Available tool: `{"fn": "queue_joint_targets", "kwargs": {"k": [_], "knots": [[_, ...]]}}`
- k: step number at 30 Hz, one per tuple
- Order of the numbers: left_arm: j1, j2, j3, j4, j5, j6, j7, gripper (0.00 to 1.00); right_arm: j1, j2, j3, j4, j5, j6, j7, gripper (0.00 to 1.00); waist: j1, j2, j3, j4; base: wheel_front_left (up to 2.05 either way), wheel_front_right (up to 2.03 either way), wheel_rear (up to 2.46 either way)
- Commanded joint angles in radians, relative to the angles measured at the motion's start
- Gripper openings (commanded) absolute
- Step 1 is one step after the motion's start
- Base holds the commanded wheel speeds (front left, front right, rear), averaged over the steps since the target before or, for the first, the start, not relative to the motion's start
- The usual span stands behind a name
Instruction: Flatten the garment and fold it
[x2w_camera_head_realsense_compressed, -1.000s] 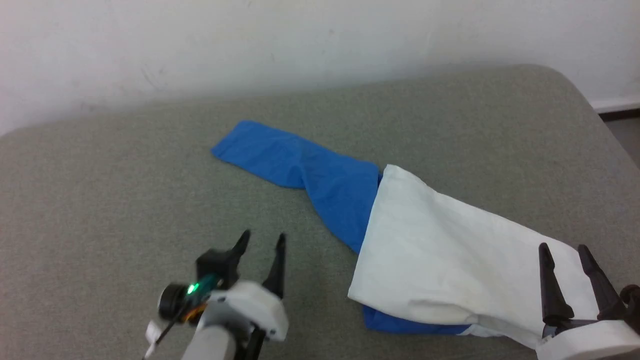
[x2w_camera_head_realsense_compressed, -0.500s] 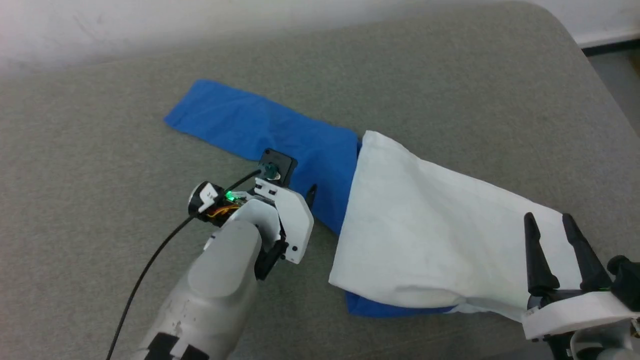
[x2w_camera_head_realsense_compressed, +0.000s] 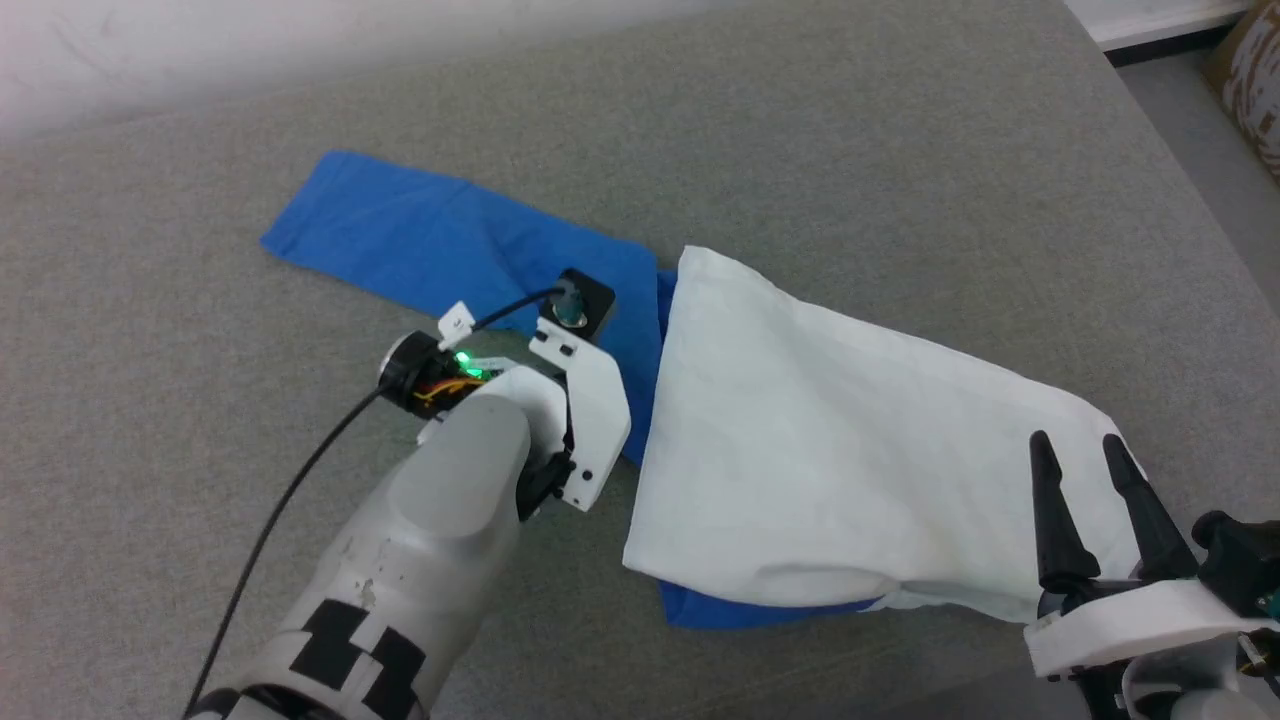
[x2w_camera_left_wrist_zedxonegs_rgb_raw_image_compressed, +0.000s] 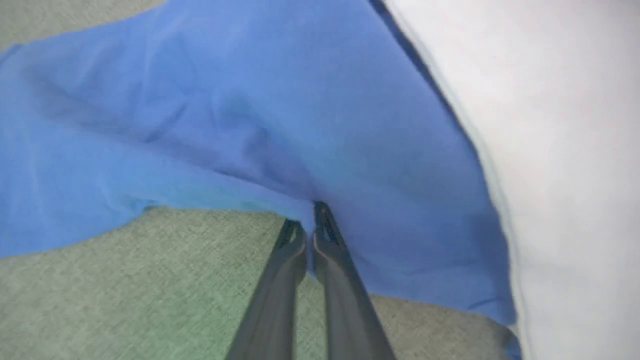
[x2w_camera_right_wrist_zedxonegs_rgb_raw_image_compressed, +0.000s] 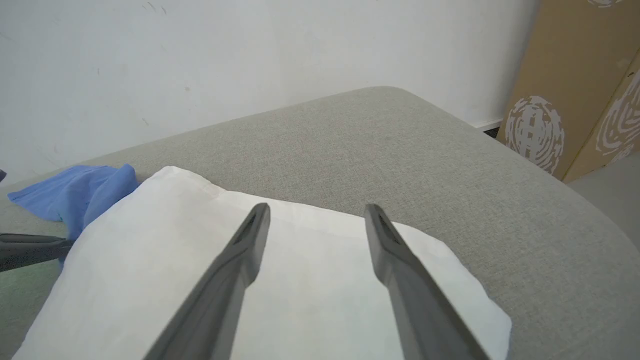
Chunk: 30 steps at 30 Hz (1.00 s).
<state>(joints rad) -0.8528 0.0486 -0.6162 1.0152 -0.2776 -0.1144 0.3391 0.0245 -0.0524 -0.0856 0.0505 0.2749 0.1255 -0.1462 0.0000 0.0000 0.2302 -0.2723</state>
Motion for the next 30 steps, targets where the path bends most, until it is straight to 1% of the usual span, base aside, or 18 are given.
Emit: {"fn": "queue_joint_targets", "kwargs": {"k": [1, 4, 6, 9, 12, 15, 18, 21, 23, 24, 26, 27, 28, 30], "knots": [[0.050, 0.002, -0.008, 0.021, -0.004, 0.003, -0.022, 0.00, -0.012, 0.002, -0.001, 0.003, 0.007, 0.005, -0.008, 1.00, 0.0000, -0.0001, -0.011, 0.009, 0.00, 0.00, 0.00], [0.049, 0.010, 0.013, -0.008, -0.013, 0.029, -0.141, 0.00, -0.003, 0.002, -0.011, 0.008, 0.006, 0.005, -0.008, 1.00, 0.0000, -0.0001, -0.033, 0.029, 0.00, 0.00, 0.00], [0.060, 0.026, 0.039, -0.039, -0.028, 0.049, -0.217, 0.00, 0.005, 0.002, -0.017, 0.009, 0.005, 0.005, -0.007, 1.00, 0.0000, -0.0001, -0.049, 0.043, 0.00, 0.00, 0.00], [0.099, 0.071, 0.092, -0.104, -0.060, 0.087, -0.311, 0.00, 0.020, 0.002, -0.027, 0.005, 0.005, 0.005, -0.003, 1.00, 0.0000, -0.0001, -0.071, 0.070, 0.00, 0.00, 0.00], [0.184, 0.136, 0.158, -0.187, -0.103, 0.135, -0.368, 0.00, 0.035, 0.002, -0.029, -0.002, 0.005, 0.005, 0.004, 1.00, 0.0000, -0.0001, -0.089, 0.094, 0.00, 0.00, 0.00], [0.312, 0.202, 0.228, -0.287, -0.149, 0.195, -0.394, 0.00, 0.047, 0.002, -0.030, -0.005, 0.007, 0.005, 0.010, 1.00, 0.0000, -0.0001, -0.102, 0.117, 0.00, 0.00, 0.00], [0.472, 0.253, 0.300, -0.399, -0.203, 0.262, -0.392, 0.00, 0.055, 0.002, -0.029, -0.006, 0.006, 0.005, 0.018, 1.00, 0.0000, -0.0001, -0.107, 0.136, 0.00, 0.00, 0.00], [0.639, 0.280, 0.352, -0.503, -0.247, 0.326, -0.365, 0.00, 0.061, 0.002, -0.026, -0.009, 0.005, 0.005, 0.024, 1.00, 0.0000, -0.0001, -0.112, 0.152, 0.00, 0.00, 0.00], [0.739, 0.284, 0.382, -0.566, -0.278, 0.362, -0.349, 0.00, 0.063, 0.002, -0.025, -0.014, 0.001, 0.005, 0.031, 1.00, 0.0000, -0.0001, -0.116, 0.159, 0.00, 0.00, 0.00], [0.781, 0.288, 0.390, -0.593, -0.285, 0.377, -0.343, 0.00, 0.064, 0.002, -0.026, -0.016, -0.001, 0.005, 0.034, 1.00, 0.0000, -0.0001, -0.118, 0.163, 0.00, 0.00, 0.00], [0.841, 0.281, 0.400, -0.647, -0.304, 0.387, -0.341, 0.00, 0.066, 0.002, -0.030, -0.019, -0.005, 0.005, 0.040, 1.00, 0.0000, -0.0001, -0.123, 0.174, 0.00, 0.00, 0.00], [0.860, 0.277, 0.400, -0.670, -0.306, 0.391, -0.348, 0.41, 0.066, 0.002, -0.031, -0.020, -0.009, 0.005, 0.044, 1.00, 0.0000, -0.0001, -0.126, 0.178, 0.00, 0.00, 0.00], [0.872, 0.273, 0.397, -0.692, -0.303, 0.393, -0.358, 1.00, 0.065, 0.002, -0.030, -0.022, -0.013, 0.005, 0.050, 1.00, 0.0000, -0.0001, -0.129, 0.182, 0.00, 0.00, 0.00], [0.881, 0.262, 0.393, -0.739, -0.295, 0.390, -0.402, 1.00, 0.062, 0.002, -0.029, -0.024, -0.021, 0.005, 0.061, 1.00, 0.0000, -0.0001, -0.135, 0.189, 0.00, 0.00, 0.00]]}}
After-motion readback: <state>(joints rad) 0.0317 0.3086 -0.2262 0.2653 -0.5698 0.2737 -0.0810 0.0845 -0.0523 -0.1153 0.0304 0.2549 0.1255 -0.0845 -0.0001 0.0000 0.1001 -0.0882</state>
